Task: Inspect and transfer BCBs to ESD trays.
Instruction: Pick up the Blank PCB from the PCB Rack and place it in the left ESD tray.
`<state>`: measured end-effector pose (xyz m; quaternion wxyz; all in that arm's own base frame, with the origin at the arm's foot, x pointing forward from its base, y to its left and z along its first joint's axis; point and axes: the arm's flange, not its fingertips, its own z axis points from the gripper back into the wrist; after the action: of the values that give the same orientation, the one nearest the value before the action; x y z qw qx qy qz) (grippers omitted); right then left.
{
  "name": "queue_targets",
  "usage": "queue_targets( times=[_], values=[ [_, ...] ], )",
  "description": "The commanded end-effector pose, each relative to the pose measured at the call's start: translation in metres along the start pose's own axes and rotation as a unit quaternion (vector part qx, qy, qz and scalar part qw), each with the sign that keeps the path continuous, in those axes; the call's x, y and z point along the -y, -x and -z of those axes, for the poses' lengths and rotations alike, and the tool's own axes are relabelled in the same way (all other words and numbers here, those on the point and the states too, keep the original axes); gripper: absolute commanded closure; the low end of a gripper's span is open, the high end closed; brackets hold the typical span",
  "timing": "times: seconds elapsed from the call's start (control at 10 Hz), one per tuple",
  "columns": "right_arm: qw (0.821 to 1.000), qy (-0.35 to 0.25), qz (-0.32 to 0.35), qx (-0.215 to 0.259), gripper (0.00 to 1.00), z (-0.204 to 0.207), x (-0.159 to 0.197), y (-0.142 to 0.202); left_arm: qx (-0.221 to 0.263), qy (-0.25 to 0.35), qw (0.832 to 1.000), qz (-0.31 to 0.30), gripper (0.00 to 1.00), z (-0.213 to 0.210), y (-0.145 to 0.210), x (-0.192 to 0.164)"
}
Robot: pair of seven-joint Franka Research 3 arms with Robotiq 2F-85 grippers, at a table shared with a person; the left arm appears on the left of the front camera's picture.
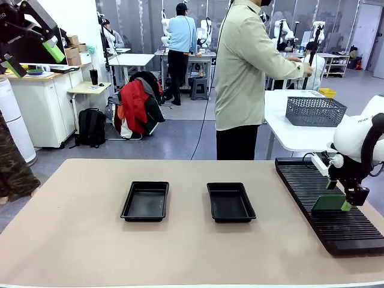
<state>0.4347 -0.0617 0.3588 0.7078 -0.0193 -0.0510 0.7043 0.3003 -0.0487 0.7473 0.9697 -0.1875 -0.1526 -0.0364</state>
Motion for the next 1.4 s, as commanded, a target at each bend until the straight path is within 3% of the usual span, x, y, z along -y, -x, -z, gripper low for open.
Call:
queue_targets(
  times=[0.0, 0.8, 1.3],
  values=[
    [1.000, 0.001, 0.000, 0.001, 0.00, -0.004, -0.001, 0.001, 0.001, 0.001, 1.000, -0.001, 0.00, 0.000, 0.000, 0.000],
    [1.000, 0.009, -0.014, 0.018, 0.00, 0.008, -0.004, -0.002, 0.001, 0.001, 1.000, -0.001, 0.00, 0.000, 0.000, 0.000],
    [0.999, 0.026, 0.009, 0.017, 0.28, 0.005, -0.014, 0.004, 0.001, 0.001, 1.000, -0.001, 0.00, 0.000, 0.000, 0.000]
  ],
)
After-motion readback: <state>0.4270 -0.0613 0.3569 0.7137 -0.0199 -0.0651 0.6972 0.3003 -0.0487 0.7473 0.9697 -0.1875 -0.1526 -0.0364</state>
